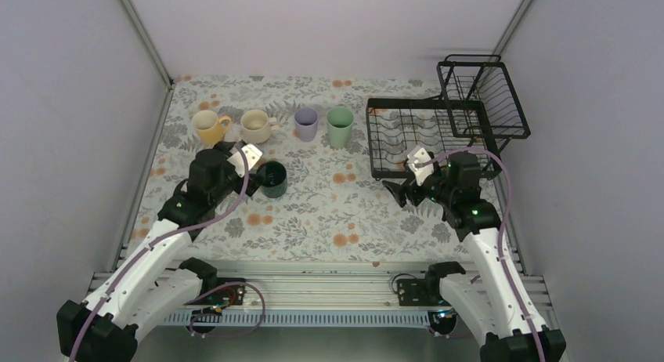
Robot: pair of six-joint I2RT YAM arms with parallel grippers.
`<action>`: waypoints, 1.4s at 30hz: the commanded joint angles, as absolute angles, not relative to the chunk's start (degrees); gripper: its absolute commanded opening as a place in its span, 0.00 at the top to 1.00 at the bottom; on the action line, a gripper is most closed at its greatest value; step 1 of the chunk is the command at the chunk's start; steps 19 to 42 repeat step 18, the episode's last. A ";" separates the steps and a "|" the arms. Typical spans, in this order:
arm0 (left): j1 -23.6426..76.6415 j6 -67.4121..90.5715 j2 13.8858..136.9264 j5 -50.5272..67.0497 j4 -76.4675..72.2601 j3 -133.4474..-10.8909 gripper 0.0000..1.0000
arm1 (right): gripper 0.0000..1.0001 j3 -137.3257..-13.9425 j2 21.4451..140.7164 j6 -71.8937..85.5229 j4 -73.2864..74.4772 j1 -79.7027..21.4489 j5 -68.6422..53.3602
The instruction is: Unload the cups from the dish rack
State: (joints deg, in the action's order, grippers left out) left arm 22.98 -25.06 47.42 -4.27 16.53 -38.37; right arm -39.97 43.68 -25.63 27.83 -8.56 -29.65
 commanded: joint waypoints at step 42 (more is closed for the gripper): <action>22.52 -18.55 42.04 -3.85 11.33 -33.08 0.00 | 0.00 -38.84 43.20 -25.55 24.71 -8.03 -26.03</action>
